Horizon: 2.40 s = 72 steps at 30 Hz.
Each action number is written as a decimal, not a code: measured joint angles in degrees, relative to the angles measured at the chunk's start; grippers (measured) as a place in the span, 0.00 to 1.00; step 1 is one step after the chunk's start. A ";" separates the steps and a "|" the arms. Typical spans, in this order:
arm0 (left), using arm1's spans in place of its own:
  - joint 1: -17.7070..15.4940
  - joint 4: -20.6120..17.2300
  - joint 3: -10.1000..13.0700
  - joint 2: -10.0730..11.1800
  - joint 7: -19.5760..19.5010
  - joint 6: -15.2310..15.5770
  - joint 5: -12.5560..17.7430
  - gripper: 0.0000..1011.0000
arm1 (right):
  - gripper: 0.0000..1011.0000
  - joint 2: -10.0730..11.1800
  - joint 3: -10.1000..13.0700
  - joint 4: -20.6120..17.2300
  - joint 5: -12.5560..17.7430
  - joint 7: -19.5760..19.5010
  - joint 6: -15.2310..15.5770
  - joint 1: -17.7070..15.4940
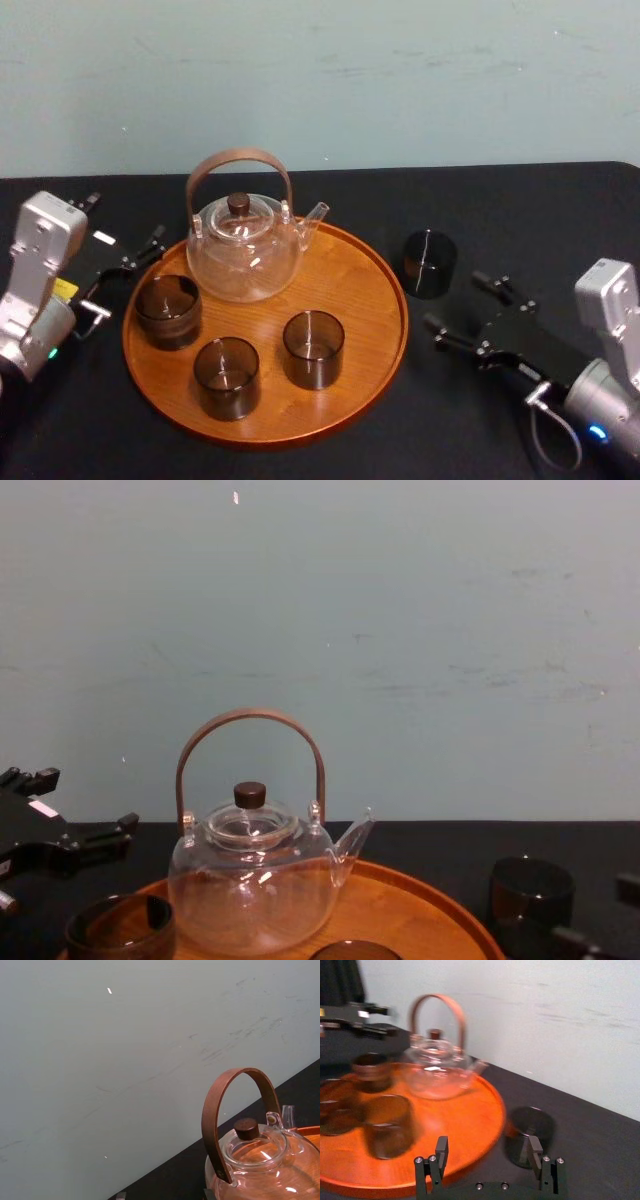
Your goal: Pick up the glass from the table and place it on the tray.
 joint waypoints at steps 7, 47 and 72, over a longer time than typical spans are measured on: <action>0.00 0.00 0.00 0.00 0.00 0.00 0.00 0.99 | 0.99 -0.55 3.24 2.69 0.06 -1.16 0.05 0.47; 0.00 0.00 0.00 0.00 0.00 0.00 0.00 0.99 | 0.99 -5.86 -1.14 19.09 -0.91 3.48 3.60 15.40; 0.00 0.00 0.00 0.00 0.00 0.00 0.00 0.99 | 0.99 -8.09 -3.50 25.01 -2.90 3.83 3.45 20.66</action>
